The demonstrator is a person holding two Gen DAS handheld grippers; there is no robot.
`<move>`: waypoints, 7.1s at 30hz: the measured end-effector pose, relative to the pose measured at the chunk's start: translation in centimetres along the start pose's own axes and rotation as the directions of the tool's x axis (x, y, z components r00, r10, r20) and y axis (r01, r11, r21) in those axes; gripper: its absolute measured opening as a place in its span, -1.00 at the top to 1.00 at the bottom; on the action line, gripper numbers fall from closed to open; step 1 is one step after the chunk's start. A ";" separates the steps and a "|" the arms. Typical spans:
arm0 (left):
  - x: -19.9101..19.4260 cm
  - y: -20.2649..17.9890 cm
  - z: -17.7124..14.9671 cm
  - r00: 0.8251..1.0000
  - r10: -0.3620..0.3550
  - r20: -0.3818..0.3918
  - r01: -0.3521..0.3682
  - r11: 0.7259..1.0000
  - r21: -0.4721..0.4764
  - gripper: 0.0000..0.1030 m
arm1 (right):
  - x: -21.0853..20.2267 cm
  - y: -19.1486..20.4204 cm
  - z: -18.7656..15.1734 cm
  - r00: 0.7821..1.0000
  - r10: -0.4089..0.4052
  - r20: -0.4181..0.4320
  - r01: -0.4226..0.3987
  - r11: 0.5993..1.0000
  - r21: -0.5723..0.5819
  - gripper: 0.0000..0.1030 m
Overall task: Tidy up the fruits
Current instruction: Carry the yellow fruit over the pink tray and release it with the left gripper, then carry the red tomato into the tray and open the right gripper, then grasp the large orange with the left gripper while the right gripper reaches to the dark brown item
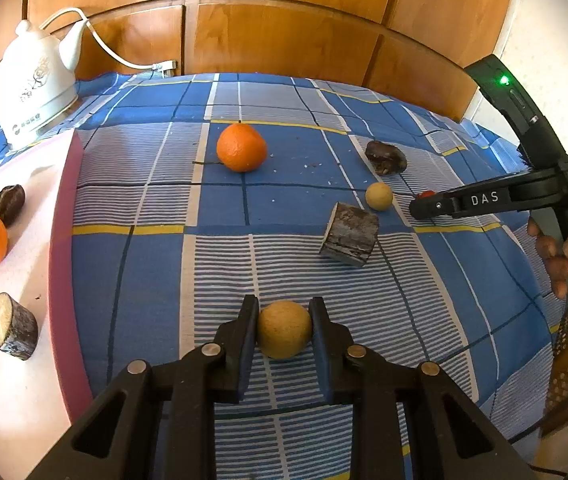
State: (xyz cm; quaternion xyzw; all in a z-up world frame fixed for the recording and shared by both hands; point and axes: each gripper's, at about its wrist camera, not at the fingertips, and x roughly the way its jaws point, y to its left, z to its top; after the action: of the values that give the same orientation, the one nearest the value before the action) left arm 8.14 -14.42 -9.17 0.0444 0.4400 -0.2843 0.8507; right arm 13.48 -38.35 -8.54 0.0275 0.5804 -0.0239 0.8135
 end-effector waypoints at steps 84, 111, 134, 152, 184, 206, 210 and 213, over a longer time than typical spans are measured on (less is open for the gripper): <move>-13.9 14.5 -2.8 0.916 0.390 0.096 -0.317 0.848 -0.424 0.06 | -5.1 2.8 -0.6 0.985 0.013 0.173 -0.013 1.000 -0.002 0.50; -15.1 17.7 -5.2 0.906 0.417 0.070 -0.329 0.800 -0.502 0.06 | -2.2 30.5 4.2 0.908 0.418 0.036 -0.380 0.855 -0.353 0.47; -15.3 15.5 -4.4 0.908 0.407 0.094 -0.326 0.831 -0.450 0.06 | -5.7 25.4 0.8 0.909 0.384 0.162 -0.320 0.893 -0.317 0.36; -14.5 12.9 -3.8 0.918 0.388 0.088 -0.329 0.864 -0.381 0.06 | -8.1 19.7 -1.0 0.920 0.303 0.249 -0.220 0.925 -0.310 0.36; -9.5 6.7 2.0 0.964 0.259 0.064 -0.247 0.958 -0.148 -0.20 | -7.8 -2.6 1.0 0.942 -0.004 0.335 -0.035 0.993 0.111 0.36; 5.8 1.4 12.7 0.973 0.224 -0.063 -0.215 0.969 0.119 -0.39 | -7.0 -7.0 1.2 0.951 0.063 0.304 -0.163 0.934 0.318 0.36; 7.9 2.0 13.2 0.968 0.235 -0.089 -0.225 0.968 0.116 -0.38 | -6.6 -7.1 1.4 0.954 0.074 0.290 -0.171 0.930 0.324 0.36; 8.7 2.3 13.2 0.975 0.197 -0.101 -0.186 0.977 0.108 0.21 | -6.4 -6.9 1.5 0.957 0.072 0.280 -0.162 0.936 0.314 0.36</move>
State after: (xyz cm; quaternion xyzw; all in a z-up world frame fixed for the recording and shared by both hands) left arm 22.82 -20.65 -8.23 0.1440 0.4658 -0.2191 0.8452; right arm 12.33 -45.27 -2.10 0.1960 0.4517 -0.0763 0.8670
